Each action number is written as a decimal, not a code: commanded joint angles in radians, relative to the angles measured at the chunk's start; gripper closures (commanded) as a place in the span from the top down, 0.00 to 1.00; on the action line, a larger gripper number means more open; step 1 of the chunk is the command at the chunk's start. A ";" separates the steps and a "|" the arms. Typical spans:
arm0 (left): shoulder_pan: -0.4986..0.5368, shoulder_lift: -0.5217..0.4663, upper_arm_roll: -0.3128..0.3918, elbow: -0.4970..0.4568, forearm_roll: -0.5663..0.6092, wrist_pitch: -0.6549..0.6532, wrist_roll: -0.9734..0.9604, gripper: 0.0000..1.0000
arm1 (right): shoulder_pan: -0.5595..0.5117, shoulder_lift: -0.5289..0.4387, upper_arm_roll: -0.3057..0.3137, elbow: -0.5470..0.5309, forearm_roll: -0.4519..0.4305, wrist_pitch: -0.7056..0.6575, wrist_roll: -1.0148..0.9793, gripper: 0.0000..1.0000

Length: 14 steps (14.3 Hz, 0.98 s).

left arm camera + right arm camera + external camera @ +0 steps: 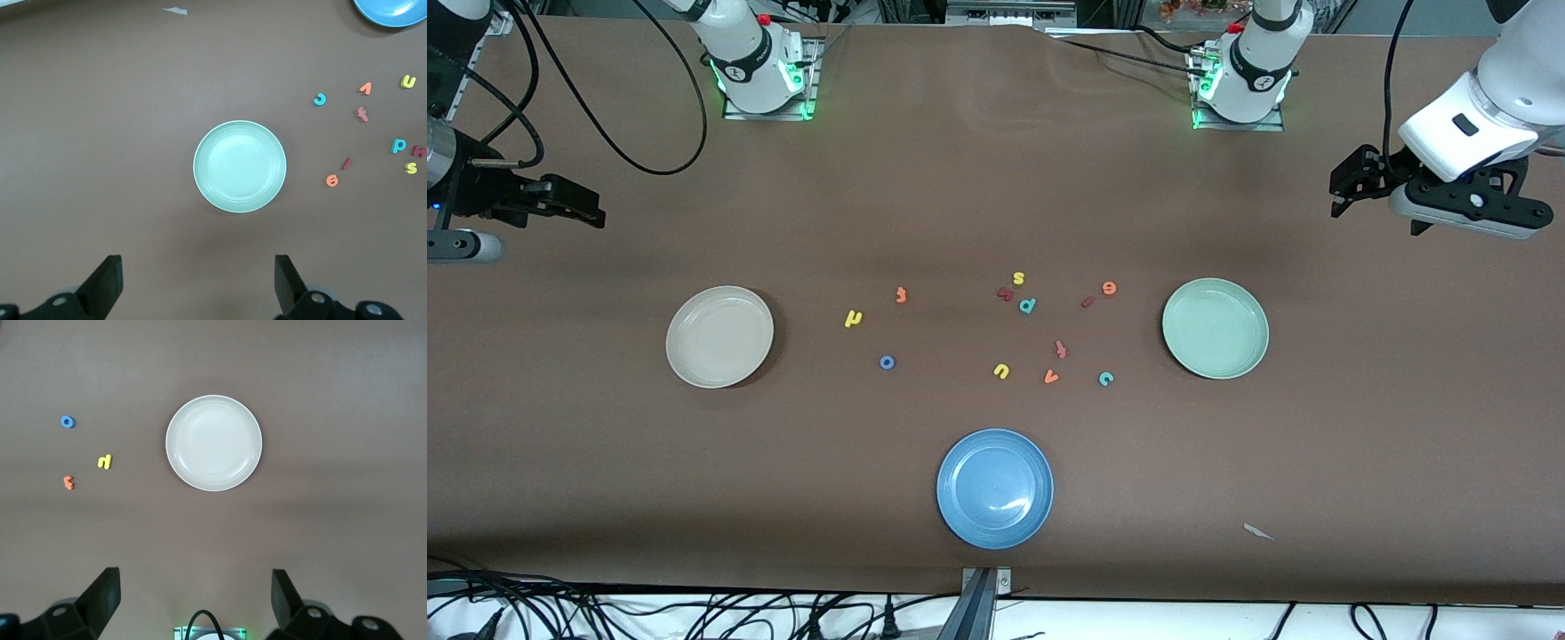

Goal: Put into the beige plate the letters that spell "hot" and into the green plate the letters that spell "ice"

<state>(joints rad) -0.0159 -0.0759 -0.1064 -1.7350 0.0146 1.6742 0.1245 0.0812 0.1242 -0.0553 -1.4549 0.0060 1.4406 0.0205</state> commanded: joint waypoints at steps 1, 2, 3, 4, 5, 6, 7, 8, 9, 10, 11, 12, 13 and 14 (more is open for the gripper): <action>-0.003 0.005 0.004 0.018 -0.015 -0.004 0.020 1.00 | 0.003 -0.001 0.000 -0.004 0.006 0.007 -0.002 1.00; -0.001 0.005 0.002 0.018 -0.015 -0.004 0.021 1.00 | 0.002 -0.001 0.000 -0.002 0.005 0.007 -0.002 1.00; -0.001 0.005 0.004 0.018 -0.015 -0.004 0.024 1.00 | 0.000 -0.001 0.000 -0.004 0.005 0.014 -0.002 1.00; -0.001 0.005 0.004 0.018 -0.015 -0.004 0.024 1.00 | 0.000 -0.003 0.000 -0.002 0.005 0.014 -0.002 1.00; -0.001 0.005 0.004 0.018 -0.015 -0.004 0.024 1.00 | 0.002 -0.003 0.000 -0.004 0.005 0.015 -0.002 1.00; -0.001 0.007 0.004 0.017 -0.016 -0.004 0.024 1.00 | 0.000 -0.002 0.000 -0.004 0.005 0.017 -0.002 1.00; -0.001 0.010 0.004 0.017 -0.019 -0.004 0.023 1.00 | 0.002 -0.001 0.000 -0.005 0.005 0.020 -0.001 1.00; -0.001 0.011 0.004 0.017 -0.019 -0.004 0.023 1.00 | 0.003 -0.001 0.000 -0.005 0.003 0.023 -0.001 1.00; -0.001 0.011 0.004 0.017 -0.019 -0.004 0.023 1.00 | 0.003 -0.001 0.000 -0.005 0.005 0.023 -0.001 1.00; -0.001 0.011 0.004 0.017 -0.015 -0.004 0.021 1.00 | 0.003 -0.001 0.002 -0.005 0.005 0.026 -0.001 1.00; -0.001 0.011 0.002 0.017 -0.015 -0.007 0.021 1.00 | 0.003 -0.001 0.002 -0.005 0.005 0.026 -0.001 1.00; -0.001 0.011 0.002 0.017 -0.015 -0.007 0.023 1.00 | 0.003 -0.001 0.002 -0.007 0.005 0.026 -0.001 1.00; -0.001 0.011 0.004 0.017 -0.015 -0.007 0.023 1.00 | 0.003 -0.001 0.002 -0.009 0.003 0.024 -0.001 1.00; -0.001 0.011 0.002 0.017 -0.015 -0.007 0.023 1.00 | 0.003 -0.001 0.002 -0.009 0.003 0.026 -0.001 1.00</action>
<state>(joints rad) -0.0159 -0.0708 -0.1064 -1.7350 0.0146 1.6741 0.1246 0.0814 0.1263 -0.0536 -1.4563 0.0059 1.4553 0.0205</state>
